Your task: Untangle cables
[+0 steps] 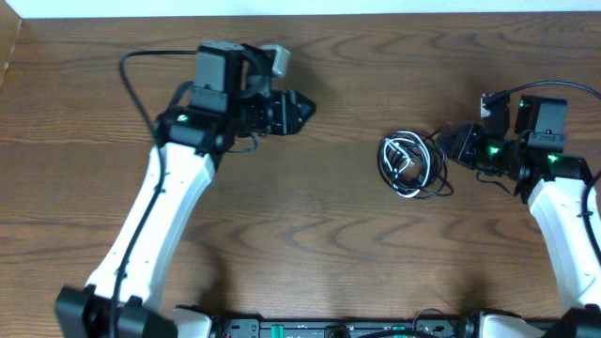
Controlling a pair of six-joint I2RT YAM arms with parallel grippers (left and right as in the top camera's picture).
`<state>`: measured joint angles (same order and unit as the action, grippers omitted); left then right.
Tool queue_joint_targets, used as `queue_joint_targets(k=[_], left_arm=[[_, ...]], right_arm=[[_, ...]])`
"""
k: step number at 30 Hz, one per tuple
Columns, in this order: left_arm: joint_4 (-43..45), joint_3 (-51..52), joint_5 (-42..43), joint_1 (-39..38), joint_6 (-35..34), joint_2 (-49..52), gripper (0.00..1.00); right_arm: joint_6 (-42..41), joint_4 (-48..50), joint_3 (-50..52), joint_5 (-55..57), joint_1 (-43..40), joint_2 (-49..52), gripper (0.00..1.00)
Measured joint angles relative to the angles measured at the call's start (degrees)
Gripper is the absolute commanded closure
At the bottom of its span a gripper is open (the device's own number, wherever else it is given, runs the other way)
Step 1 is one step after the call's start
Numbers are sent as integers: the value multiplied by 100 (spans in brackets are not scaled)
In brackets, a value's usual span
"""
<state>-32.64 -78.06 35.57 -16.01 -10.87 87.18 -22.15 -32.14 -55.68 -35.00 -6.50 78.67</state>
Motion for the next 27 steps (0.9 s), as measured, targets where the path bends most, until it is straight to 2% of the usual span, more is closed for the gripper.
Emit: queue_joint_targets(k=[9, 18, 27], left_arm=[[774, 76, 164, -855, 195, 1032, 43], [988, 79, 166, -1290, 125, 1891, 43], [1447, 90, 175, -1871, -55, 2041, 43]], right_arm=[[48, -455, -63, -2, 0, -514, 99], [223, -673, -63, 162, 0, -645, 99], [334, -778, -63, 240, 0, -649, 99]])
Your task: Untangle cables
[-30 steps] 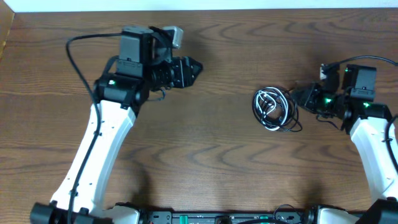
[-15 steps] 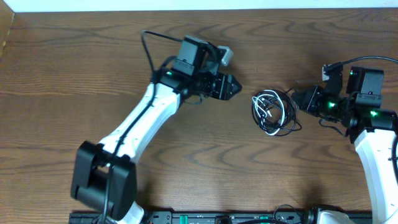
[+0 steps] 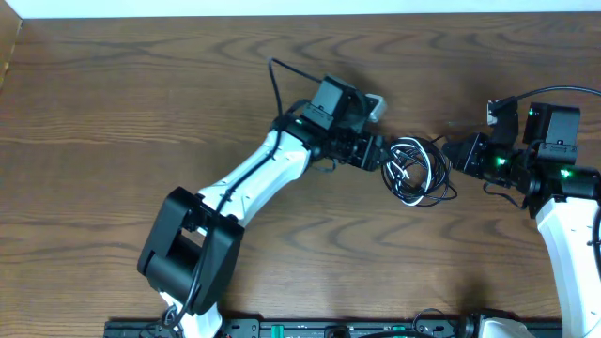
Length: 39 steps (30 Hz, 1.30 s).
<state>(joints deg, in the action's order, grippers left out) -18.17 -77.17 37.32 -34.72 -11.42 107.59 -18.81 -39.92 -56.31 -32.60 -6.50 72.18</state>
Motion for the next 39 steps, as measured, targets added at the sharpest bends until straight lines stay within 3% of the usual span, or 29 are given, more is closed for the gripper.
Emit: queue_joint_targets(k=[8, 21, 33, 34, 37, 39], left_arm=[[68, 0, -474, -258, -437, 0, 43], [79, 0, -2074, -837, -1757, 0, 43], [688, 2, -1974, -925, -2282, 643, 44], [761, 4, -1937, -938, -2315, 656, 48], [841, 4, -1882, -977, -2378, 649, 74], [831, 4, -1849, -1003, -2430, 649, 77]], right_arm=[[39, -17, 0, 4, 0, -11, 99], [190, -192, 0, 4, 0, -24, 99], [293, -232, 0, 4, 0, -26, 99], [297, -234, 0, 4, 0, -26, 99], [302, -247, 0, 4, 0, -26, 99], [310, -247, 0, 7, 0, -26, 99]])
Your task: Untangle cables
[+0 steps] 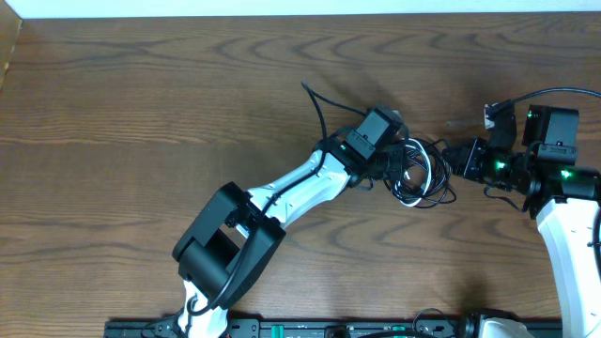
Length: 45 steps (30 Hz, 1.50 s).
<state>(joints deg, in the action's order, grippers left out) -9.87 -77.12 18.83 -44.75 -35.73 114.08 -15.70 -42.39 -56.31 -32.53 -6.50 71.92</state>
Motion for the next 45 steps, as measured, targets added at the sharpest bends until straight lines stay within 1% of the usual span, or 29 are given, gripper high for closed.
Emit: queue_joint_targets(k=[2, 3, 4, 5, 15, 19, 23, 26, 29, 33, 38, 41, 45], left_arm=[[13, 2, 20, -35, -44, 0, 77], [17, 0, 20, -55, -48, 0, 81], [17, 0, 17, -79, -50, 0, 88], [20, 0, 15, -103, -57, 0, 92], [-74, 0, -146, -96, -46, -2, 93], [-634, 4, -444, 94, 28, -116, 92], [-1255, 44, -973, 358, 291, -643, 92], [-1646, 70, -1425, 595, 455, -1440, 93], [-1895, 70, -1716, 1010, 557, -2424, 93], [-2159, 63, -1926, 2020, 601, -3617, 92], [-2511, 63, -2000, 3106, 601, -4277, 93], [-2682, 63, -2020, 3679, 601, -4468, 93], [-2863, 63, -1812, 4350, 595, -4542, 92]], right_arm=[[4, 0, 0, 0, 0, 0, 99], [4, -2, 0, -2, 0, 0, 99], [4, -2, 0, 0, 0, 0, 99], [4, -2, 0, 0, 0, 0, 99], [42, -138, 0, 2, 0, 0, 99], [52, -240, 0, 153, 0, 0, 99], [74, -341, 0, 437, 0, -2, 99], [74, -426, -2, 730, 0, -4, 99], [61, -509, -2, 1104, 0, -7, 99], [-35, -601, -2, 1709, -4, -17, 99], [-199, -695, -4, 2363, -210, -26, 99], [-304, -713, -4, 2656, -496, -26, 99], [-376, -732, -4, 2855, -903, -9, 99]])
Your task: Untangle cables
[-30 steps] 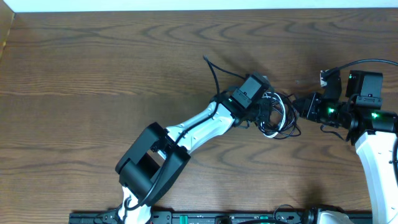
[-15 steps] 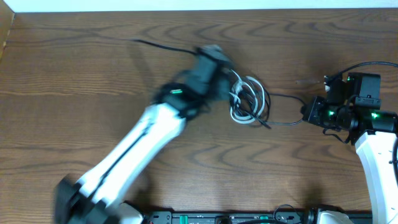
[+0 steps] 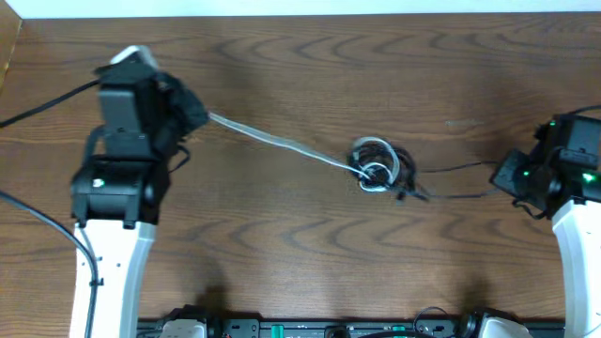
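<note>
A small tangle of white and black cable [image 3: 376, 167] lies on the wooden table [image 3: 300, 263], right of centre. From it a white cable [image 3: 282, 142] runs taut up and left to my left gripper [image 3: 194, 110], which is shut on its end. A thin black cable [image 3: 451, 170] stretches right from the tangle to my right gripper [image 3: 500, 173], which is shut on it. The two grippers stand far apart, one on each side of the tangle.
The left arm's own black lead [image 3: 42, 99] loops off the left edge. The table's far edge [image 3: 300, 15] runs along the top of the view. The arm bases sit at the front edge.
My left gripper has gone from the tangle to the far left, with the white cable drawn out behind it. The right gripper has shifted right, the black cable is stretched, and the tangle is smaller and further left.
My left gripper first stood open-looking at the upper left while the right one sat at the coil's right side. Then the left reached the coil's left edge, then was in the coil. Now both strands are drawn out to opposite sides.
</note>
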Controlling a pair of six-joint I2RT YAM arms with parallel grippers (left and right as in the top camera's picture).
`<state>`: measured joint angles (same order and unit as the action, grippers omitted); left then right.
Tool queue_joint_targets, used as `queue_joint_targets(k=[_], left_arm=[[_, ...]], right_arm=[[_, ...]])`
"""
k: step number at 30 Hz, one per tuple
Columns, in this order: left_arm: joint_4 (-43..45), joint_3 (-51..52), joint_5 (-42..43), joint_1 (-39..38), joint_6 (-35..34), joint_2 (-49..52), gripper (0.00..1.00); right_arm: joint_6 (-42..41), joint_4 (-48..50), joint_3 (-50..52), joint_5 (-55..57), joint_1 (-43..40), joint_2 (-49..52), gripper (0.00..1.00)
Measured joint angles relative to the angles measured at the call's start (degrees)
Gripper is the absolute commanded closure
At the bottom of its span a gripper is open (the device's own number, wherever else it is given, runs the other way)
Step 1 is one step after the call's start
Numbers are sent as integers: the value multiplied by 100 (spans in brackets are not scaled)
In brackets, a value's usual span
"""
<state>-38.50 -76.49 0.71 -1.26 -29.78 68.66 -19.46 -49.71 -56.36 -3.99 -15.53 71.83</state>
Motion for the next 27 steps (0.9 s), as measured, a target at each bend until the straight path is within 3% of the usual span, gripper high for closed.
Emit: queue_joint_targets(k=[10, 11, 12, 13, 14, 27], left_arm=[[-153, 2, 479, 684, -20, 0, 92], [-168, 2, 501, 684, -17, 0, 93], [-181, 2, 511, 684, -17, 0, 92], [-195, 2, 527, 684, -17, 0, 92], [-201, 2, 542, 684, -17, 0, 92], [-376, 2, 1325, 686, -20, 0, 92]], right_arm=[[-74, -28, 2, 105, -262, 39, 98], [-74, -20, 2, 103, -262, 57, 76], [-74, -20, 2, 105, -262, 81, 32], [-83, -17, 2, 105, -262, 109, 11], [-74, -7, 2, 101, -260, 151, 1], [994, 844, 7, -1287, 461, 518, 1]])
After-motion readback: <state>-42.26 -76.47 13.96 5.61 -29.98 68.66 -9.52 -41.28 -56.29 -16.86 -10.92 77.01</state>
